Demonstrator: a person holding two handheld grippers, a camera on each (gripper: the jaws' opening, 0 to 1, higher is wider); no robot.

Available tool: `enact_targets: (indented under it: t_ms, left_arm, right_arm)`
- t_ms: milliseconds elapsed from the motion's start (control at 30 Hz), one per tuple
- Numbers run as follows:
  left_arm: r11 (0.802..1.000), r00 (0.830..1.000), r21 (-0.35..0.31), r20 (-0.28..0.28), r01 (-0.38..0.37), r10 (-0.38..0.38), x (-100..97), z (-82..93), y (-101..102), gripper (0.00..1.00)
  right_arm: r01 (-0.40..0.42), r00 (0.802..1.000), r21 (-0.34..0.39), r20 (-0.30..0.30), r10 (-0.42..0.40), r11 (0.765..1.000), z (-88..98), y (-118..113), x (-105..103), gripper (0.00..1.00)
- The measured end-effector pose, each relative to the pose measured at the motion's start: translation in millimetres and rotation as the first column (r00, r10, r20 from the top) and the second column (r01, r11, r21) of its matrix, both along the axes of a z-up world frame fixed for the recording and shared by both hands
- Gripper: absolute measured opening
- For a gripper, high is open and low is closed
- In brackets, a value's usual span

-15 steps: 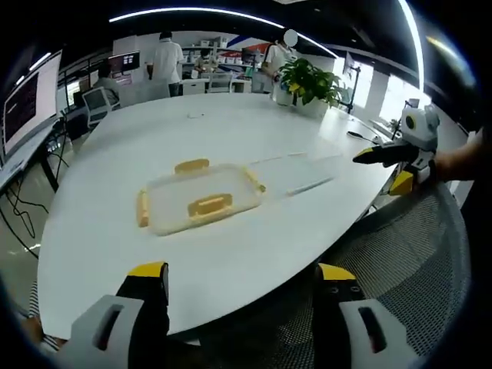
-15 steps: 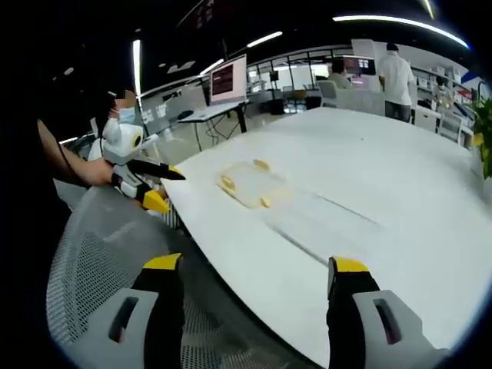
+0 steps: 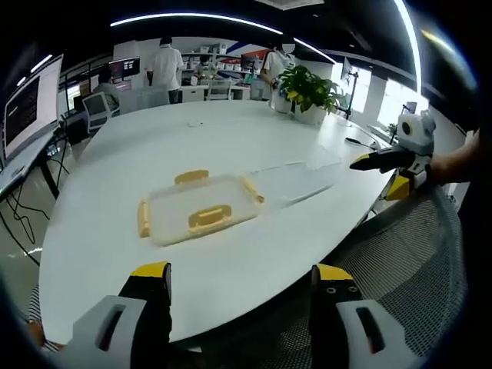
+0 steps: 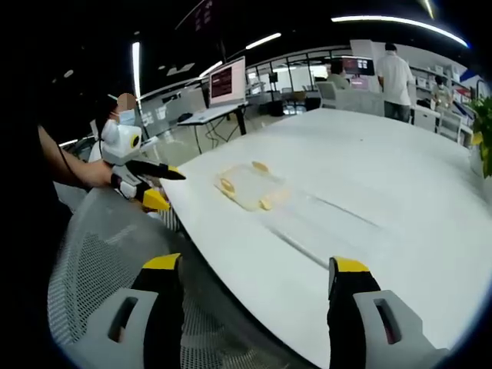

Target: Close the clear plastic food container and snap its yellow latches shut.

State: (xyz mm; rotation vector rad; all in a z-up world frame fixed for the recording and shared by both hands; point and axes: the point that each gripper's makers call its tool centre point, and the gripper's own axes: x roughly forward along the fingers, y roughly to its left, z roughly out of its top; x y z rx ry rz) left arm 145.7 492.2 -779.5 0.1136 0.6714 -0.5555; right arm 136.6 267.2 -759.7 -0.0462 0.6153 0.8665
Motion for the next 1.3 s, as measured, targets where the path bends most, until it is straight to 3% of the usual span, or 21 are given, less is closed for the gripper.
enact_targets:
  t_ms: [67,167,300,567,700,967,1033,1200,1300]
  left_arm:
    - [1.000,1.000,0.000,-0.002,0.009,-0.009,-0.2,-0.4,-1.3,0.70]
    - [0.999,0.998,0.031,-0.067,0.005,-0.003,-5.8,-7.1,2.8,0.70]
    - [1.000,0.999,0.002,-0.036,0.014,-0.014,-4.7,-0.6,-1.0,0.68]
    - [0.999,0.995,-0.033,-0.102,0.008,-0.011,-5.3,1.5,-1.7,0.67]
    - [0.998,0.996,-0.062,-0.091,0.001,-0.007,2.1,10.3,-1.4,0.68]
    - [0.994,0.993,-0.050,-0.065,0.093,-0.096,12.3,19.7,-10.6,0.70]
    - [0.992,0.990,-0.017,-0.056,0.129,-0.130,13.4,18.8,-9.3,0.71]
    - [0.989,0.985,-0.057,-0.098,0.135,-0.140,19.0,20.8,-8.8,0.76]
    - [0.983,0.977,-0.018,-0.104,0.184,-0.185,22.2,19.2,-5.5,0.73]
  right_arm:
    - [0.004,1.000,0.008,0.012,-0.004,1.000,2.7,0.1,2.0,0.76]
    - [0.001,1.000,0.026,0.007,-0.001,1.000,5.9,-0.1,3.3,0.76]
    - [-0.013,1.000,0.023,0.009,0.013,1.000,8.3,-0.2,2.6,0.74]
    - [-0.050,0.998,0.027,0.038,0.049,0.998,17.7,6.5,8.4,0.75]
    - [-0.060,0.997,0.041,0.051,0.058,0.997,23.2,10.9,14.8,0.76]
    - [-0.055,0.997,0.036,0.062,0.053,0.998,28.6,19.1,29.4,0.76]
    - [-0.050,0.997,0.049,0.063,0.047,0.998,31.2,23.0,30.6,0.76]
    - [-0.087,0.994,0.033,0.068,0.084,0.996,31.0,36.6,28.7,0.75]
    - [-0.103,0.992,0.008,0.077,0.102,0.995,32.0,43.7,32.3,0.74]
